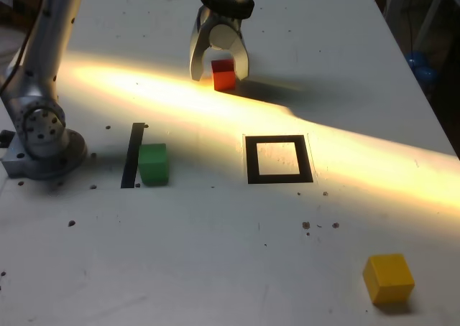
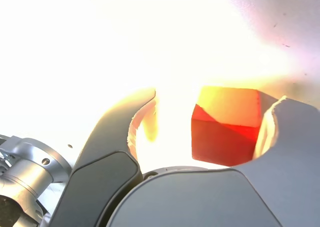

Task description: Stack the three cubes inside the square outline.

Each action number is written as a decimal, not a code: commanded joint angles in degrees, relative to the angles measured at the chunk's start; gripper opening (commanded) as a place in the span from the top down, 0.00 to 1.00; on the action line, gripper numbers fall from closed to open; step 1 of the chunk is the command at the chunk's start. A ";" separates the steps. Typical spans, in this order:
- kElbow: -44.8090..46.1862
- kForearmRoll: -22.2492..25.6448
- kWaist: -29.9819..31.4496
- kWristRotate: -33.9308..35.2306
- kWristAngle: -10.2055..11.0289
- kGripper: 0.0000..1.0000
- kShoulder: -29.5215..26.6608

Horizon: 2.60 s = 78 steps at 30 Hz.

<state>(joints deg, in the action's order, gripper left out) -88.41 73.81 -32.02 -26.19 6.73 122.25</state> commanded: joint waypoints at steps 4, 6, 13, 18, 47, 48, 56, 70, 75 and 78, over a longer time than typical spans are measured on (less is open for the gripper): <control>0.56 -0.72 0.22 0.12 0.00 0.67 0.49; 0.62 -0.81 0.41 0.18 -0.03 0.67 0.55; 0.61 -0.86 1.36 0.54 -0.11 0.67 0.55; 0.76 -0.83 3.87 1.63 0.00 0.67 -0.55; -4.71 2.94 32.35 20.40 -5.82 0.68 -1.78; -5.12 2.98 32.73 20.58 -5.95 0.68 -1.43; -7.52 3.00 34.68 21.18 -7.18 0.68 0.77; -7.60 2.28 35.80 21.32 -8.62 0.11 2.23; -7.42 2.19 35.80 21.27 -8.66 0.00 2.25; -7.35 2.08 35.80 21.27 -8.59 0.00 1.98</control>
<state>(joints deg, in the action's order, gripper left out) -95.87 76.05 3.71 -4.84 -1.92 124.38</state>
